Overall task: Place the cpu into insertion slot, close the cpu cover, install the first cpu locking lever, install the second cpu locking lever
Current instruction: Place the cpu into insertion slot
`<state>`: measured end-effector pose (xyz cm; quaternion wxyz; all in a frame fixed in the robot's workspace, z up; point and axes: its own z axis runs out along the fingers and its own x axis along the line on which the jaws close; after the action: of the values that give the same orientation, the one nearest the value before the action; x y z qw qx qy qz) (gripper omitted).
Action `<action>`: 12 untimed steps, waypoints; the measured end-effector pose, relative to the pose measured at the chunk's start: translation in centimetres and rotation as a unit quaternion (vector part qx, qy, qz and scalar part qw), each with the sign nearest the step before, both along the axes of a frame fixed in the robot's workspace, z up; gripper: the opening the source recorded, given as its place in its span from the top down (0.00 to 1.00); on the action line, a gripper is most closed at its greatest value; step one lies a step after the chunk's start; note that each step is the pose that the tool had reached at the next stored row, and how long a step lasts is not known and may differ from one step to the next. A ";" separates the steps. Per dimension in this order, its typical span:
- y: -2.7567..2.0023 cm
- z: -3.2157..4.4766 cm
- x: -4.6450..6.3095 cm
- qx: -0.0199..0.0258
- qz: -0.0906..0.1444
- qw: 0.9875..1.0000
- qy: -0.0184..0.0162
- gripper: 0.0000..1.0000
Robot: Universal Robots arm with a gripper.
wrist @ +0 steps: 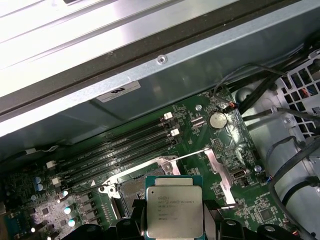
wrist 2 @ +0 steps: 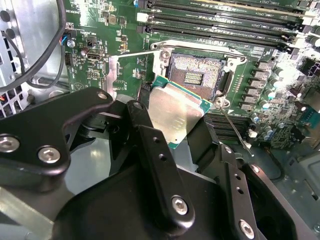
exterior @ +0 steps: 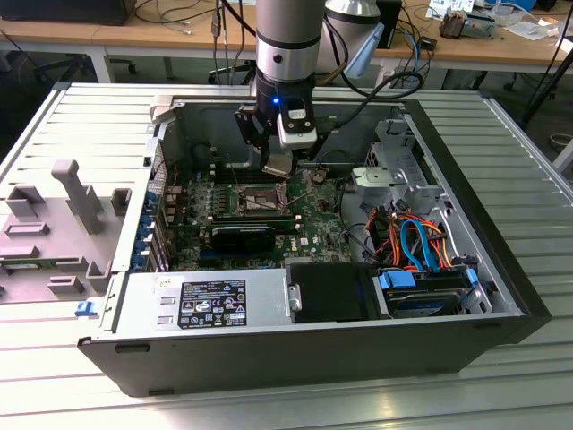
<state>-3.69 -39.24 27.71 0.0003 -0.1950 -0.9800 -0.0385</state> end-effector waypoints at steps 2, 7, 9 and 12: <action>0.00 0.00 0.0 0.000 -0.002 1.000 0.000 0.46; 0.00 0.00 0.0 -0.001 -0.005 1.000 0.000 0.46; 0.00 0.00 0.0 -0.001 -0.007 1.000 0.000 0.46; 0.00 0.00 0.0 -0.002 -0.009 1.000 0.000 0.46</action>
<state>-3.69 -39.25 27.71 -0.0003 -0.2041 -0.9782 -0.0369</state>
